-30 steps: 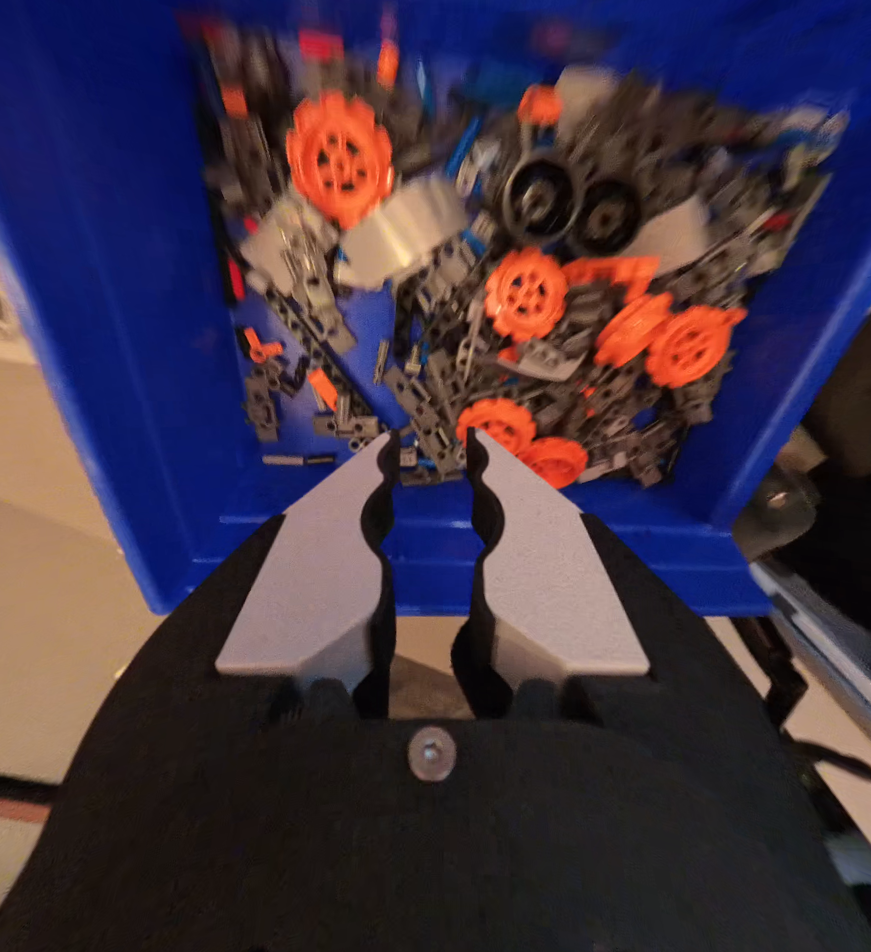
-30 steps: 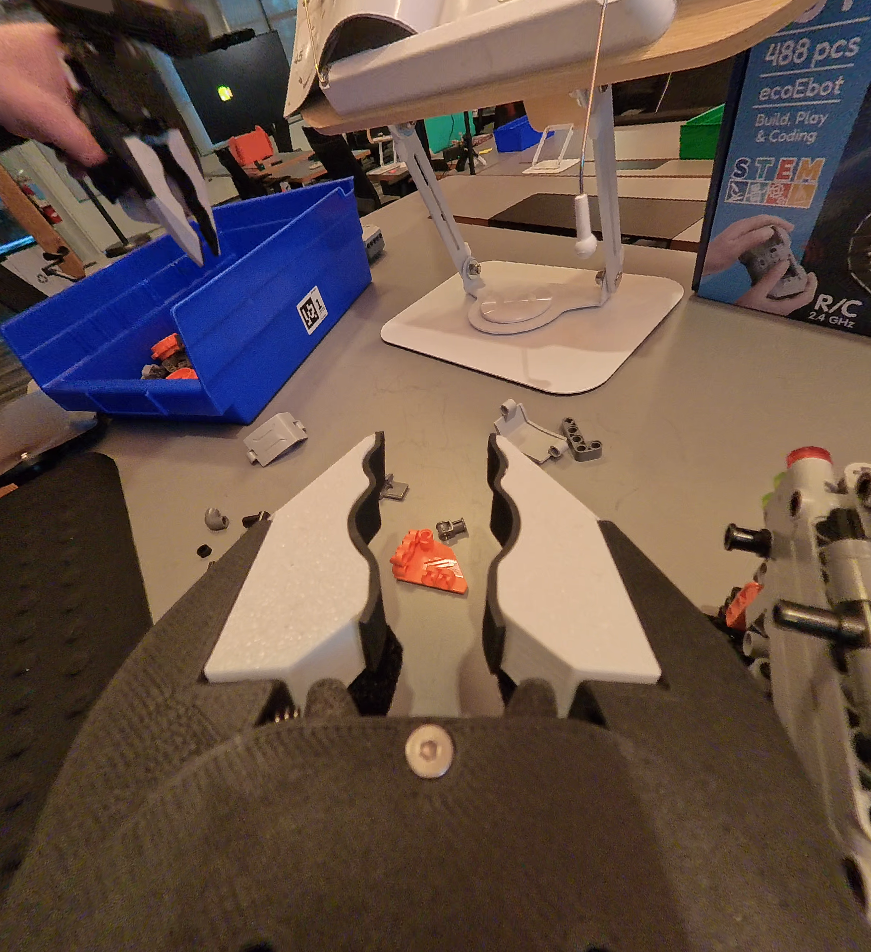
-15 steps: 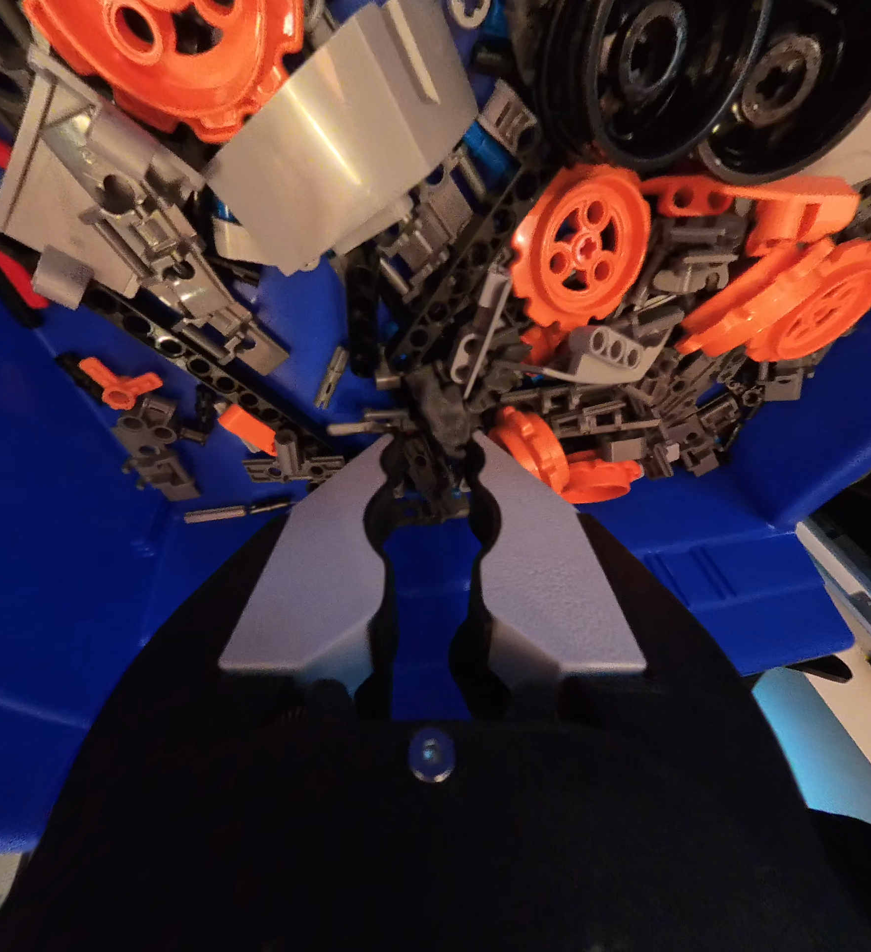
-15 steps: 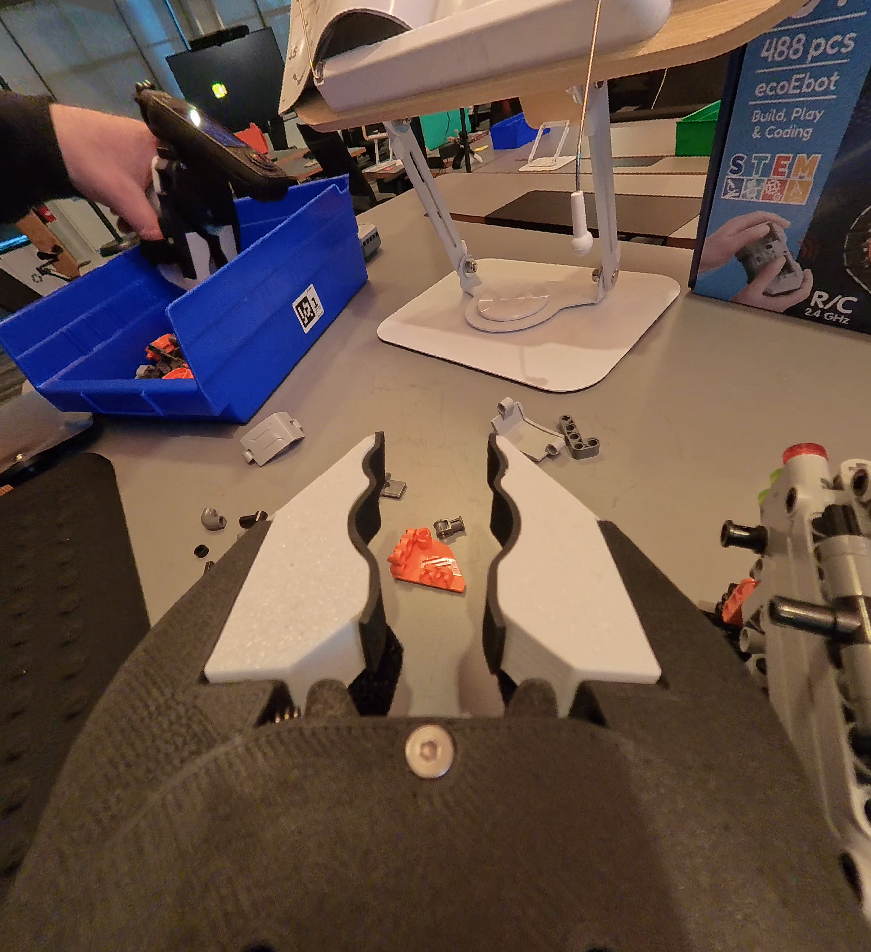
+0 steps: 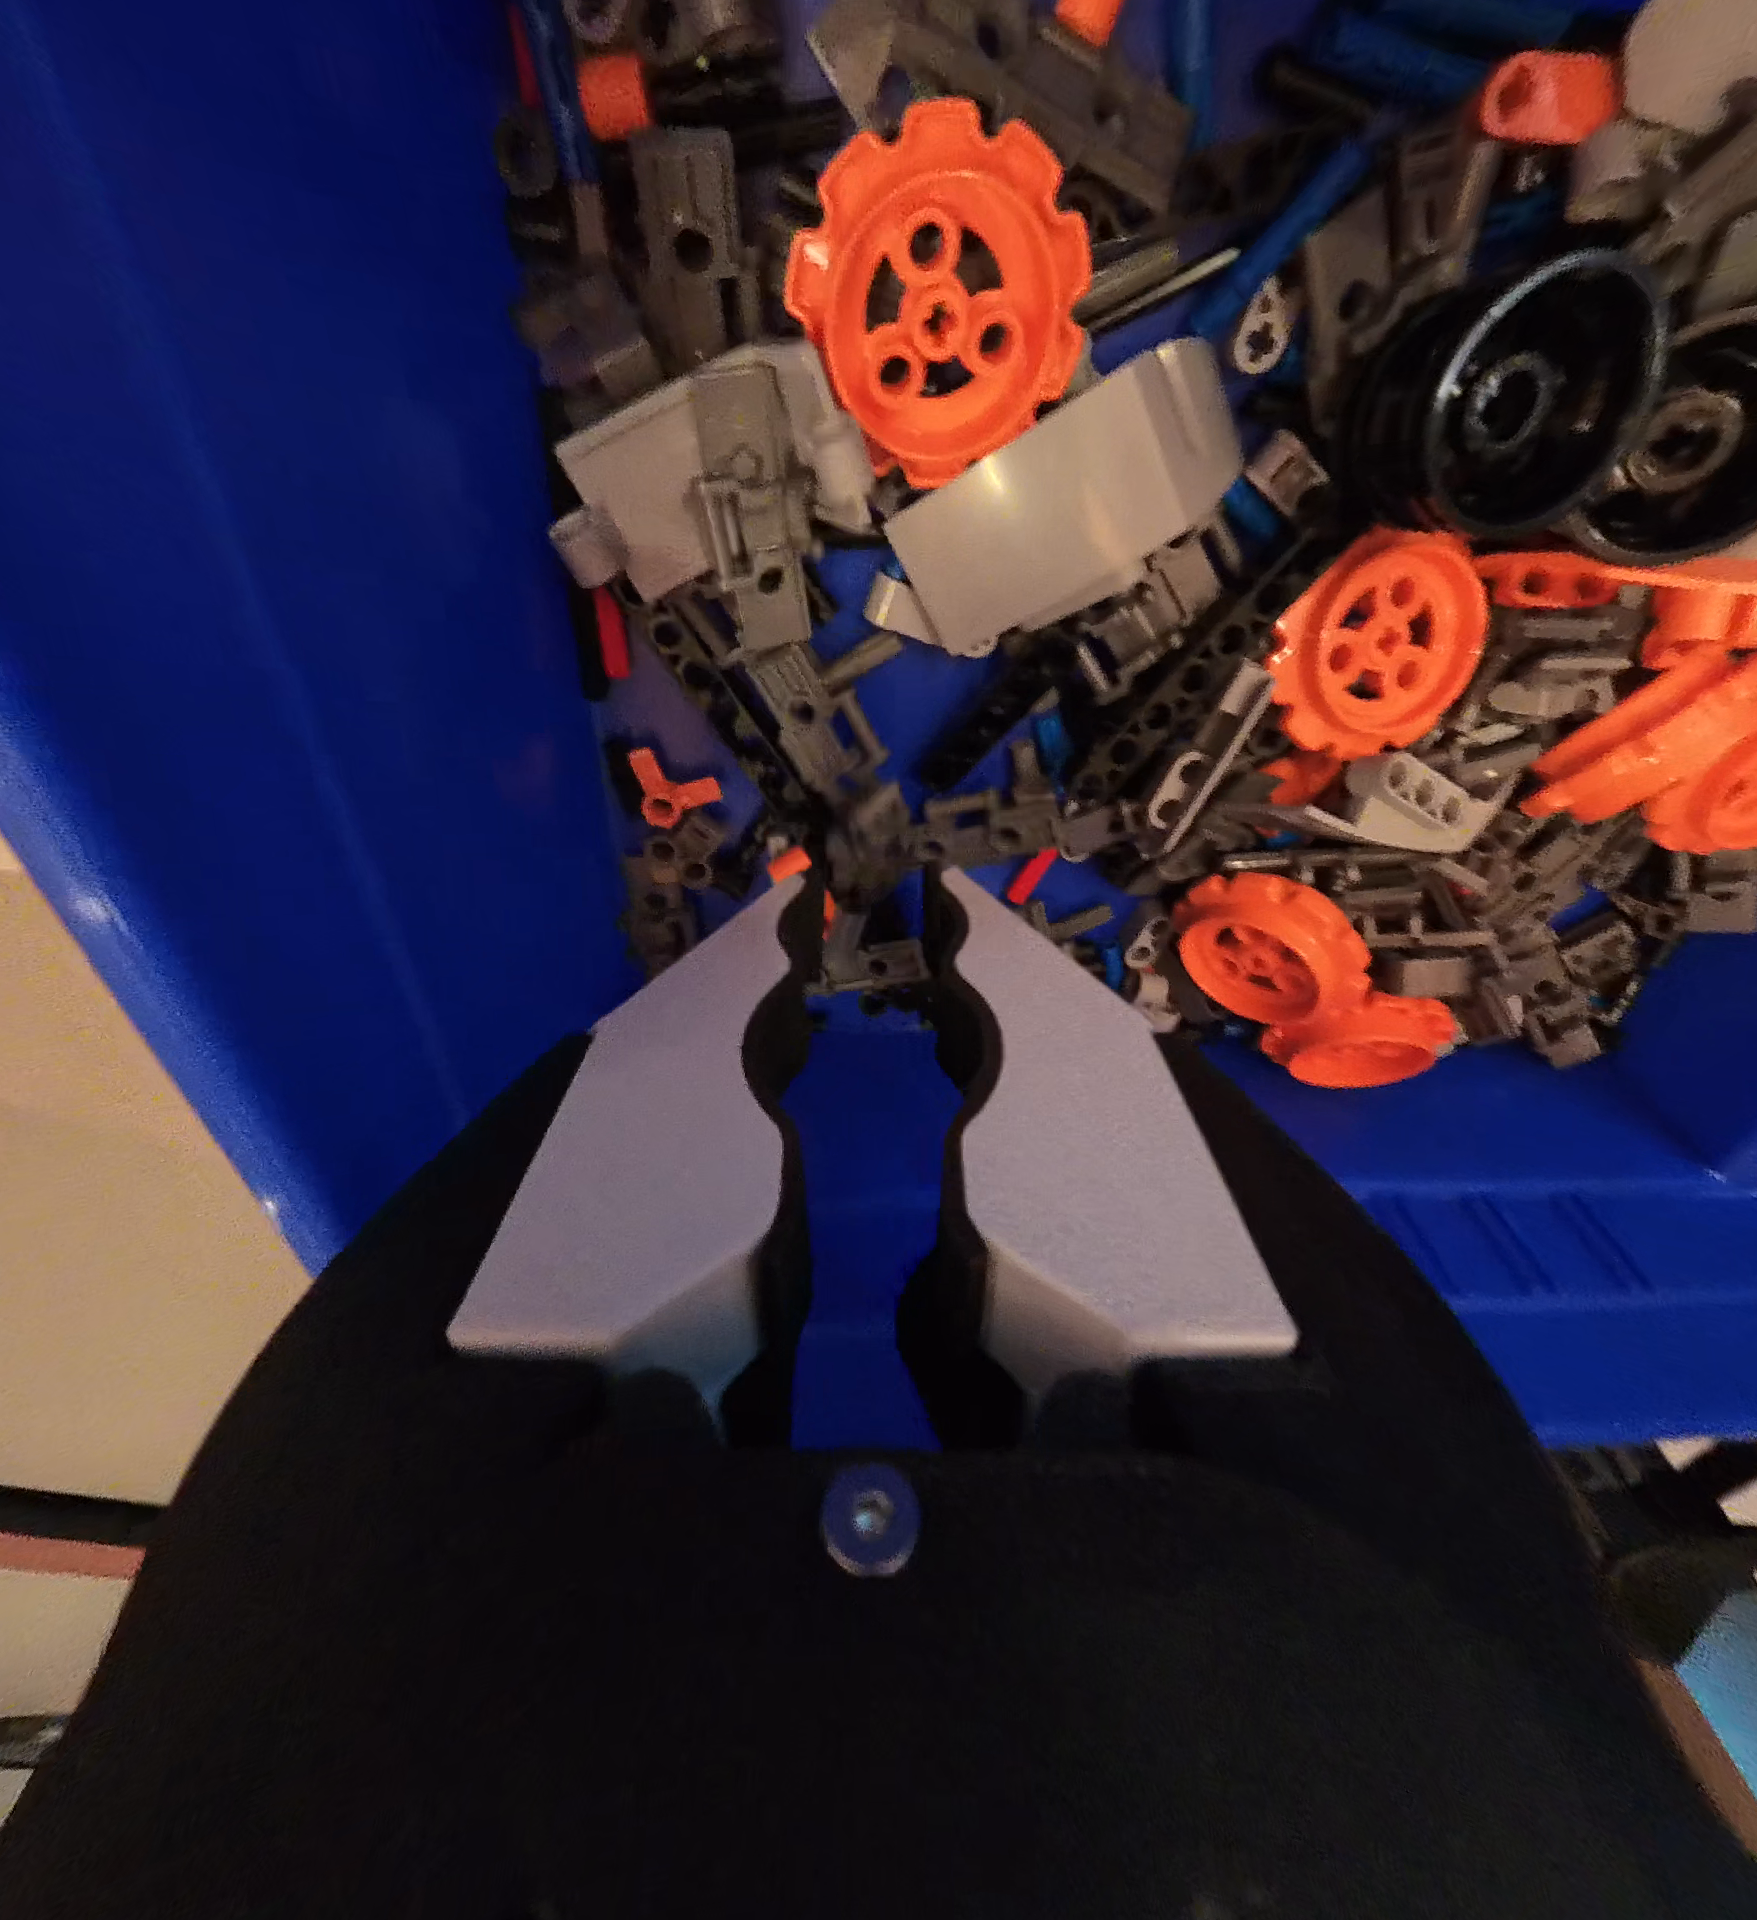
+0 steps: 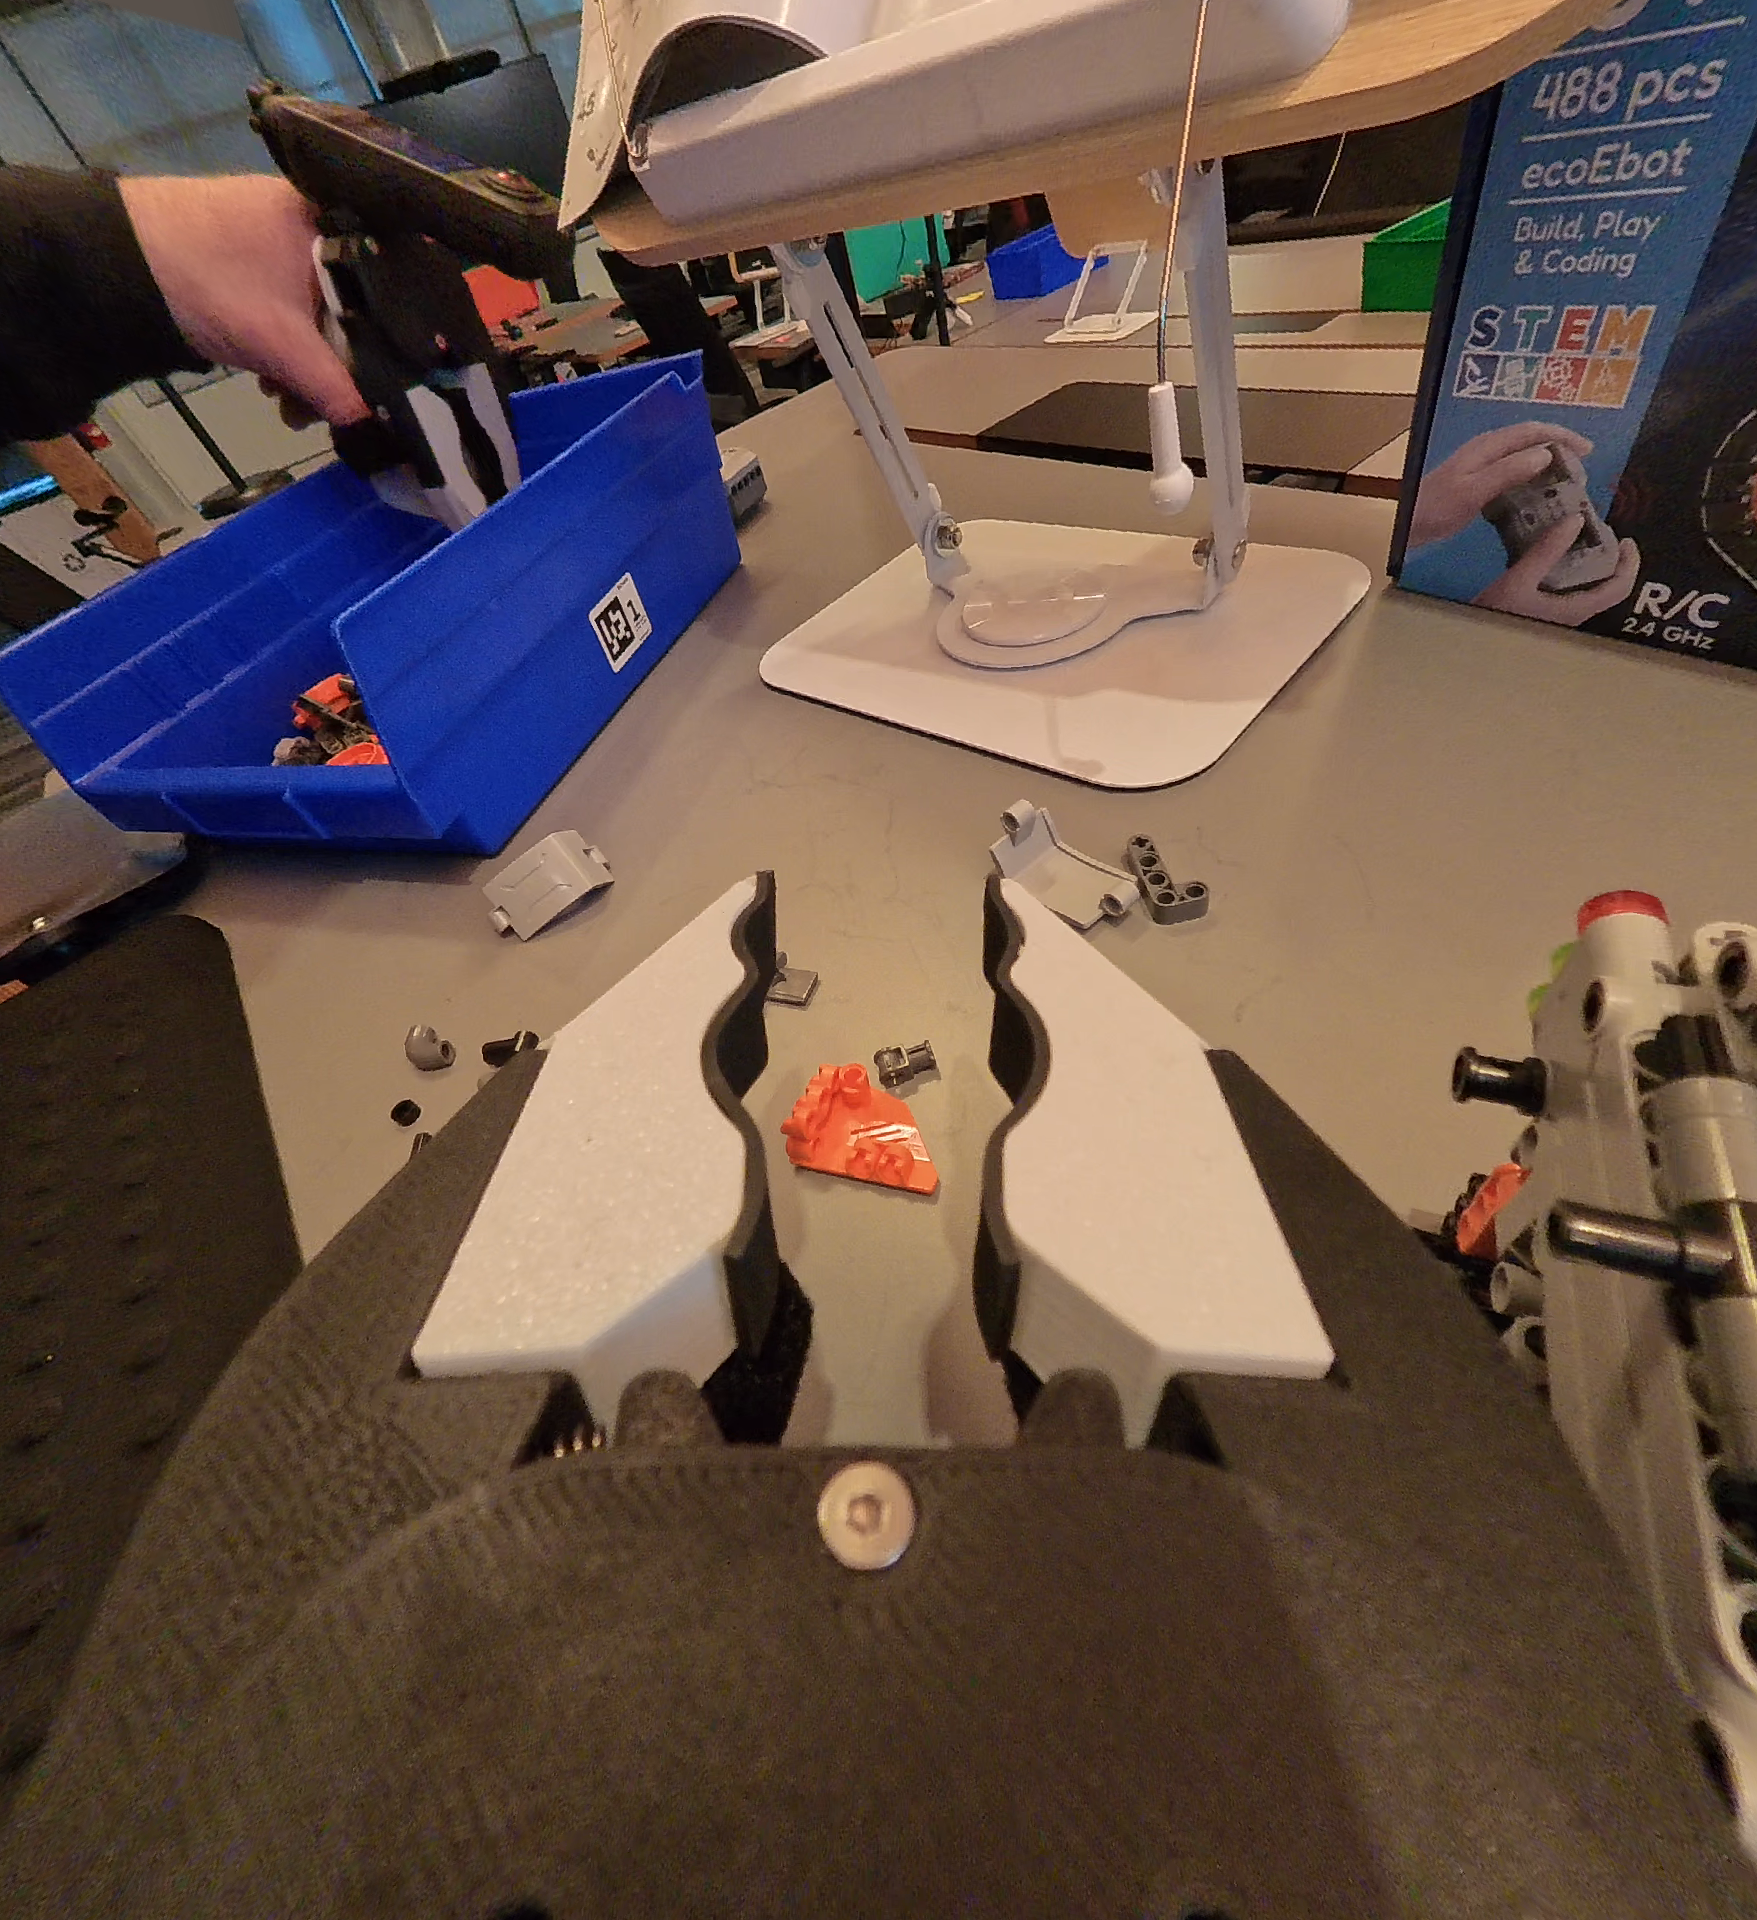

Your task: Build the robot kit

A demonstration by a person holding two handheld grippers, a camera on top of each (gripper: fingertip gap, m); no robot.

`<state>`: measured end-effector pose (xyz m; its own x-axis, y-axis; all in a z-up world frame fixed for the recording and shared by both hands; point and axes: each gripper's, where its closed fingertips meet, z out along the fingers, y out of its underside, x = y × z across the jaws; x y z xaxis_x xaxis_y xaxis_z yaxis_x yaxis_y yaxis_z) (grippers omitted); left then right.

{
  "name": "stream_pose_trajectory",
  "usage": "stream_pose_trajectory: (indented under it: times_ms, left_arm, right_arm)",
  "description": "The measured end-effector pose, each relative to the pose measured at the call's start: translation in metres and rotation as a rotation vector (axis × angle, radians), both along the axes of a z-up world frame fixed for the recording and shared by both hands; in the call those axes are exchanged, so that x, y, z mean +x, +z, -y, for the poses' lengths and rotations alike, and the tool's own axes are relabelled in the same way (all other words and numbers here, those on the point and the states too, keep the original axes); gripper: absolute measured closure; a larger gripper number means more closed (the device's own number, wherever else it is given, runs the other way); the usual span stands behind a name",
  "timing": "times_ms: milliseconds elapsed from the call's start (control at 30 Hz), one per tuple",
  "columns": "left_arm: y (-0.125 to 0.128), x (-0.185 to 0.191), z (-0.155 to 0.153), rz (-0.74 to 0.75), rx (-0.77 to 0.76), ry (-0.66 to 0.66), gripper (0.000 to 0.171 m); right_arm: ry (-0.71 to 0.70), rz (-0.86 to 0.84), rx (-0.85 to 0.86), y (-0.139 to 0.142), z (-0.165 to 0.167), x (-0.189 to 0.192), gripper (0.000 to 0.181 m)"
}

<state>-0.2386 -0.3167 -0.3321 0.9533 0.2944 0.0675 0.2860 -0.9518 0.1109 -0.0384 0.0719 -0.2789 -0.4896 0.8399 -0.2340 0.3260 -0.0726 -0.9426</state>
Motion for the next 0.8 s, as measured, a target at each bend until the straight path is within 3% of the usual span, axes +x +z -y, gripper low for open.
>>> stream_pose_trajectory:
  times_ms: [167, 333, 433, 800]
  left_arm:
    - [0.006, 0.035, 0.016, 0.141, -0.083, -0.03, 0.148]
    - [-0.011, 0.06, 0.028, 0.228, -0.198, -0.071, 0.15]
    - [-0.013, 0.055, 0.025, 0.205, -0.192, -0.056, 0.164]
    - [0.0, 0.011, 0.012, 0.043, -0.097, -0.053, 0.168]
  right_arm:
    - [0.001, 0.002, 0.0, 0.0, 0.0, 0.0, 0.144]
    - [0.002, 0.002, 0.001, 0.0, 0.0, 0.0, 0.144]
    - [0.002, 0.001, 0.001, 0.0, 0.0, 0.0, 0.144]
    - [0.005, 0.002, 0.0, 0.0, 0.001, 0.0, 0.144]
